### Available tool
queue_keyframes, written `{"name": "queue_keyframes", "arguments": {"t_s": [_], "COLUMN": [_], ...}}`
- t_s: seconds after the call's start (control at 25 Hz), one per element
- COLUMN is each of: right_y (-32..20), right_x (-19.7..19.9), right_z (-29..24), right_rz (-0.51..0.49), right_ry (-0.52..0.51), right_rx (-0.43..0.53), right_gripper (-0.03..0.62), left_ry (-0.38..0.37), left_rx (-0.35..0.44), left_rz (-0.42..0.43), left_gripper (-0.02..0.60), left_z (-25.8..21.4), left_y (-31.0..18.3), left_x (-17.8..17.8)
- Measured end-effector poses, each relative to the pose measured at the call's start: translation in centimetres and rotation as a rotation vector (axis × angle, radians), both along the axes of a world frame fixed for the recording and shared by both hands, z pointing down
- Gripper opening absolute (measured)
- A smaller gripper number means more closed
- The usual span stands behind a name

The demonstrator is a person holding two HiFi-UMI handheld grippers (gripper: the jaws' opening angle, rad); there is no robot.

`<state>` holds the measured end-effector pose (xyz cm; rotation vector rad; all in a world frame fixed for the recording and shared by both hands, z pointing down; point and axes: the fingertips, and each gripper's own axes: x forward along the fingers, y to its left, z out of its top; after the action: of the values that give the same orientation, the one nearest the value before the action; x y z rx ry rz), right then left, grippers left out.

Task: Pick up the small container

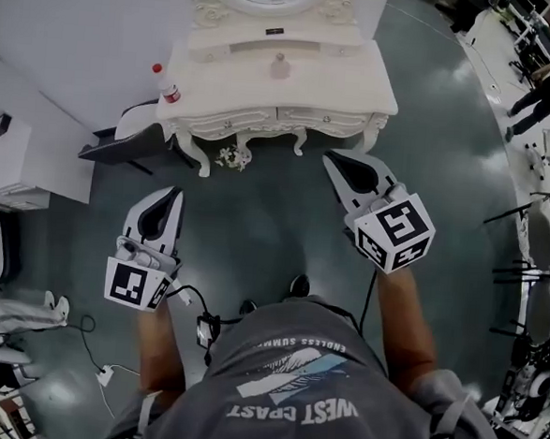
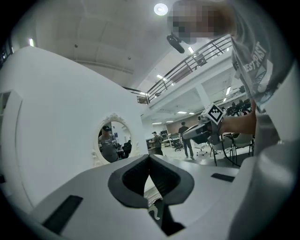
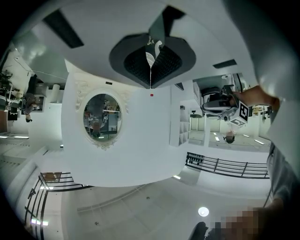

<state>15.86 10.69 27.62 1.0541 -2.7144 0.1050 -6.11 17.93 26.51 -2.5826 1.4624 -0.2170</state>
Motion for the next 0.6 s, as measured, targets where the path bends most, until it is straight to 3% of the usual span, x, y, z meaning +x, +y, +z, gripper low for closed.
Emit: {"name": "queue_keyframes", "arguments": {"t_s": [0.32, 0.6], "right_y": [-3.5, -6.1], "right_x": [2.1, 3.3], "right_z": [1.2, 2.1], "right_rz": [-0.053, -0.035], "right_ry": [-0.007, -0.015], "right_rx": [-0.024, -0.042], "right_gripper": [0.026, 0.026], "left_ry": [-0.018, -0.034], "left_rx": [-0.013, -0.033], "left_rz": [-0.040, -0.001], "left_gripper": [0.015, 0.015], "left_z": [0.5, 1.2], "left_y": [-3.0, -6.0], "left_x": [2.7, 4.3]}}
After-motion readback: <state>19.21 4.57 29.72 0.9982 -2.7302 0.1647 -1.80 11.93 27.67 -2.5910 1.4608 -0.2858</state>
